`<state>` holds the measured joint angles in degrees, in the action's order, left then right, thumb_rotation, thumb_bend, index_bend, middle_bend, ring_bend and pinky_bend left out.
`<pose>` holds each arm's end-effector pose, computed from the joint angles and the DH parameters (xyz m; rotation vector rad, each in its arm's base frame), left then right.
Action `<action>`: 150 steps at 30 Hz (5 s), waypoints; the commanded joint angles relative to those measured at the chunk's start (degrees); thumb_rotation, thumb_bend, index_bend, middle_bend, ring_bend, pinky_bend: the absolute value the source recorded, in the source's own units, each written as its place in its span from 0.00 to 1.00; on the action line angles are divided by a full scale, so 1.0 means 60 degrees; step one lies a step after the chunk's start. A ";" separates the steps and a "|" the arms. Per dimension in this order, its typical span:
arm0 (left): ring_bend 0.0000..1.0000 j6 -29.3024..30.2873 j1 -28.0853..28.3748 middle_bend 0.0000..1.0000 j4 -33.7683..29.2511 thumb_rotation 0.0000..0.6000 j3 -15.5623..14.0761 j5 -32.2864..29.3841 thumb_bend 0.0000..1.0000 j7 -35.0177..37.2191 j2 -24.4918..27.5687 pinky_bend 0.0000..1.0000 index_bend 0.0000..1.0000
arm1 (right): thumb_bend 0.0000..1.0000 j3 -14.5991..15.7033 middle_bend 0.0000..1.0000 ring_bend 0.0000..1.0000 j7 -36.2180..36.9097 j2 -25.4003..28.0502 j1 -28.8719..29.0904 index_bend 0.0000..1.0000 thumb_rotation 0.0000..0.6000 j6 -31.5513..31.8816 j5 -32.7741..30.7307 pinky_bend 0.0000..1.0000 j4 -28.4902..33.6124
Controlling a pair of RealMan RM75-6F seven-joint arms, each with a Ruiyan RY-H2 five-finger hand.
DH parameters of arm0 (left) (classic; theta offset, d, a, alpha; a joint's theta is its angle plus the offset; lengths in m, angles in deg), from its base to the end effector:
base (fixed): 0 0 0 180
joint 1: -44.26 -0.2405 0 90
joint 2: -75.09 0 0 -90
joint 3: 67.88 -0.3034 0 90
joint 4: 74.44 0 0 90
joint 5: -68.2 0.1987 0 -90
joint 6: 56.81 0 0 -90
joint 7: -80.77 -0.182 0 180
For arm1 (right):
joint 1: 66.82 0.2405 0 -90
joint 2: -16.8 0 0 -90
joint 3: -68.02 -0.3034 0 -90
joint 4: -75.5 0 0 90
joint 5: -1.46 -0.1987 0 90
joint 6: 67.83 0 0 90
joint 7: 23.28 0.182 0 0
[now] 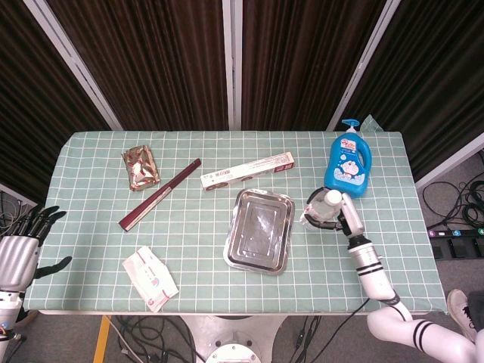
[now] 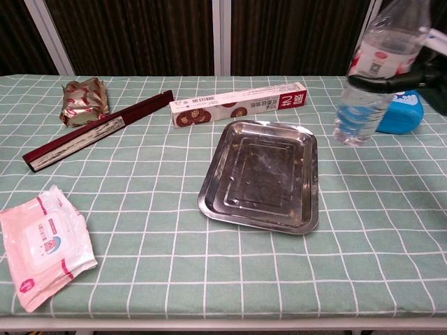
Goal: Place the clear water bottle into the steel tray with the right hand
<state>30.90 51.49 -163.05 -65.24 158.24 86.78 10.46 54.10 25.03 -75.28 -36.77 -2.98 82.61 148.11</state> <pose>-0.3361 0.2353 0.1943 -1.4276 -0.8558 -1.0376 -0.2382 -0.3915 0.0166 1.1932 -1.7237 1.7027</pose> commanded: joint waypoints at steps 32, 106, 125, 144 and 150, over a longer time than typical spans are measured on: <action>0.10 -0.0036 0.0009 0.23 0.0246 1.00 -0.0061 0.0040 0.14 0.0319 -0.0046 0.19 0.24 | 0.27 -0.0160 0.53 0.35 -0.0426 0.0411 -0.0221 0.61 1.00 0.0491 -0.0271 0.45 0.0246; 0.10 0.0111 -0.0124 0.24 0.0027 1.00 0.0064 -0.0150 0.14 0.0045 0.0169 0.19 0.24 | 0.21 -0.0313 0.54 0.35 -0.1188 -0.2074 0.1827 0.61 1.00 -0.1278 -0.0750 0.45 -0.1235; 0.10 0.0060 -0.0110 0.23 0.0523 1.00 0.0113 -0.0244 0.14 0.0551 0.0080 0.19 0.24 | 0.00 0.0438 0.53 0.31 0.0232 -0.3034 0.2057 0.51 1.00 -0.1245 0.0265 0.41 -0.3277; 0.10 0.0217 -0.0154 0.23 0.0087 1.00 0.0032 -0.0009 0.14 0.0142 0.0183 0.19 0.24 | 0.00 0.0983 0.04 0.00 -0.0618 -0.1431 0.1824 0.00 1.00 -0.1444 0.0498 0.00 -0.1630; 0.10 0.0237 -0.0166 0.24 -0.0100 1.00 0.0008 0.0038 0.14 -0.0027 0.0218 0.19 0.24 | 0.00 0.1089 0.02 0.00 -0.1529 -0.0144 0.1542 0.00 1.00 -0.1425 0.0385 0.00 -0.0326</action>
<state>32.31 50.52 -163.60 -65.17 158.45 86.66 11.73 60.22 18.55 -79.60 -26.60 -11.49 85.33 142.79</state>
